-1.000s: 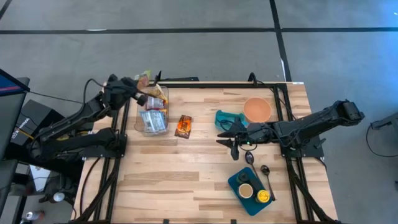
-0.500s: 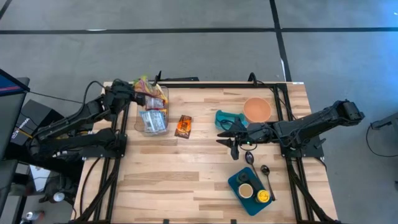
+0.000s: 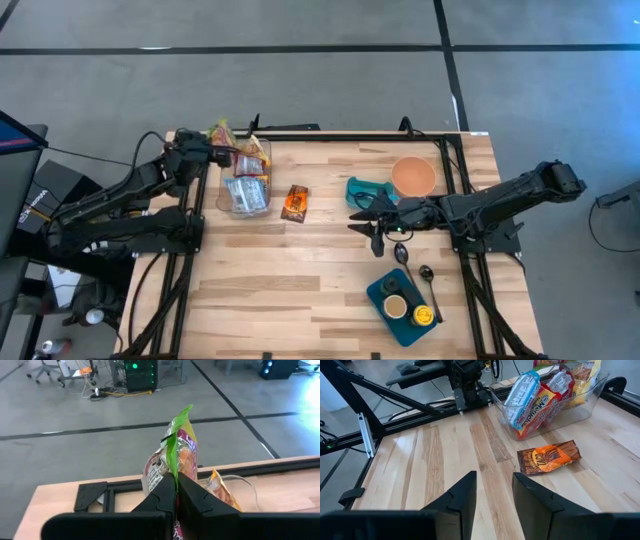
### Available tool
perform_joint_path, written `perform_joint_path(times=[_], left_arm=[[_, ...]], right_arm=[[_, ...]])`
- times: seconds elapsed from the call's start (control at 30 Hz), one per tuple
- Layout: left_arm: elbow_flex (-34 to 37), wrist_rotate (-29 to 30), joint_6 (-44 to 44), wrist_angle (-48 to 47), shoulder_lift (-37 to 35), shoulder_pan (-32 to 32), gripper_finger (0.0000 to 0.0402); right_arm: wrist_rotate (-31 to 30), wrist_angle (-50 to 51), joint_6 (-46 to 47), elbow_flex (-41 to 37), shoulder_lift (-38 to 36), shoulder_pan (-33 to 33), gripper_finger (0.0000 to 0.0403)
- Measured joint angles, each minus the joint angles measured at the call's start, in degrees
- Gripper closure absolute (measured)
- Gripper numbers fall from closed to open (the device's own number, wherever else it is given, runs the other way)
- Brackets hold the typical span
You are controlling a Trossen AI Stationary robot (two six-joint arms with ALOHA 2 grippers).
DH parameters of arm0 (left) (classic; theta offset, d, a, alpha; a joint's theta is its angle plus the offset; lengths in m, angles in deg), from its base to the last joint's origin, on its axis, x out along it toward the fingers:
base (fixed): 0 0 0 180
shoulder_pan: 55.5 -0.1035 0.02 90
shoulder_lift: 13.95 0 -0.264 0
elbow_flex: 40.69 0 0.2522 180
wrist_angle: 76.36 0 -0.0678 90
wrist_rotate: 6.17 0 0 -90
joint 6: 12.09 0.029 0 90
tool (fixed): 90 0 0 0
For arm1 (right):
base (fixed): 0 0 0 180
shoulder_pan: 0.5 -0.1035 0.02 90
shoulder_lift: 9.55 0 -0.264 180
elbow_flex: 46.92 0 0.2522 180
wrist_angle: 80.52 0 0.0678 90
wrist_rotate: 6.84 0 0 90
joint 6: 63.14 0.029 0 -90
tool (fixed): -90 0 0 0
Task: Pick & Place Food Item
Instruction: Put the green noodle pack into the transparent bin
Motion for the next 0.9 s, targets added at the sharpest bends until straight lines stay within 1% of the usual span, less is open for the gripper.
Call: perform_joint_path(times=[0.1,0.27,0.33,0.47,0.6,0.63,0.7,0.9], left_arm=[[0.00,1.01,-1.27,-1.17,-0.25,-0.02,0.0401],[0.00,1.40,-5.95,-7.27,-0.19,-0.02,0.0401],[0.00,1.39,-7.54,-8.28,-0.19,-0.02,0.0401],[0.00,-1.71,-8.69,-8.26,0.09,-0.02,0.0401],[-0.05,-2.18,-10.91,-8.80,2.28,-0.02,0.0401],[-0.05,-3.05,-11.51,-8.65,2.97,-0.02,0.0401],[-0.05,-4.50,-11.85,-8.44,4.63,-0.02,0.0401],[-0.05,-5.78,-13.08,-8.25,10.19,-0.02,0.0401]], right_arm=[[-0.02,0.00,0.00,0.00,0.00,0.00,0.0283],[-0.02,0.00,0.00,0.00,0.00,0.00,0.0283],[-0.01,-0.02,0.02,-0.02,0.00,0.00,0.0283],[-0.02,-0.02,0.02,-0.02,0.00,0.00,0.0283],[-0.03,-0.04,0.02,-0.02,0.00,0.00,0.0283],[-0.02,-0.02,0.02,-0.02,0.00,0.00,0.0283],[-0.03,-0.04,0.02,-0.02,0.00,0.00,0.0283],[-0.03,-0.02,0.04,-0.02,0.00,0.00,0.0283]])
